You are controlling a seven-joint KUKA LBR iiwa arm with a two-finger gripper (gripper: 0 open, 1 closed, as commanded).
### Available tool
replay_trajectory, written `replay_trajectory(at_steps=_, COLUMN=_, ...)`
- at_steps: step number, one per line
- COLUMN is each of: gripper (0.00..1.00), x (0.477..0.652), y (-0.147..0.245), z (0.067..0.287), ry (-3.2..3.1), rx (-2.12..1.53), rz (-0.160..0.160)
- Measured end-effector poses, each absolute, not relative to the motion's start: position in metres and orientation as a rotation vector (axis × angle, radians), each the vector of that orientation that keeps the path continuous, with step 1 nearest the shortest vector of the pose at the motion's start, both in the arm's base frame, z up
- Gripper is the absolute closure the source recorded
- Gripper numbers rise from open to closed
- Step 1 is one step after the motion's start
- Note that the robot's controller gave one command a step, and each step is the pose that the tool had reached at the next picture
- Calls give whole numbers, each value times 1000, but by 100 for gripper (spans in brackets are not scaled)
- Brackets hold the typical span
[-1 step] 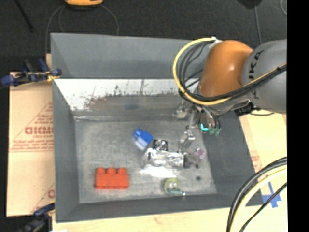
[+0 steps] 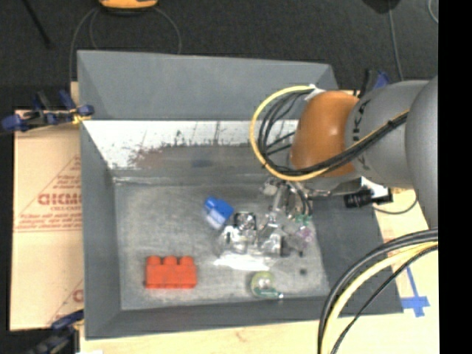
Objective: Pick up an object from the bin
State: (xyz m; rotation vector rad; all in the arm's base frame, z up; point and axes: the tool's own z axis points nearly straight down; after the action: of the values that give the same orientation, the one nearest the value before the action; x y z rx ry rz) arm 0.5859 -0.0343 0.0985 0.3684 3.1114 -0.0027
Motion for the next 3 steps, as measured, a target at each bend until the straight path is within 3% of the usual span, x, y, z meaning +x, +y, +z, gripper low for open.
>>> replay_trajectory(at_steps=1, gripper=100, x=584, y=-33, z=99, ry=3125, rx=366, rz=-2)
replay_trajectory(at_steps=2, gripper=100, x=597, y=-32, z=218, ry=3122, rx=203, rz=-4)
replay_trajectory(at_steps=3, gripper=0, x=595, y=-32, z=213, ry=3131, rx=203, rz=-5)
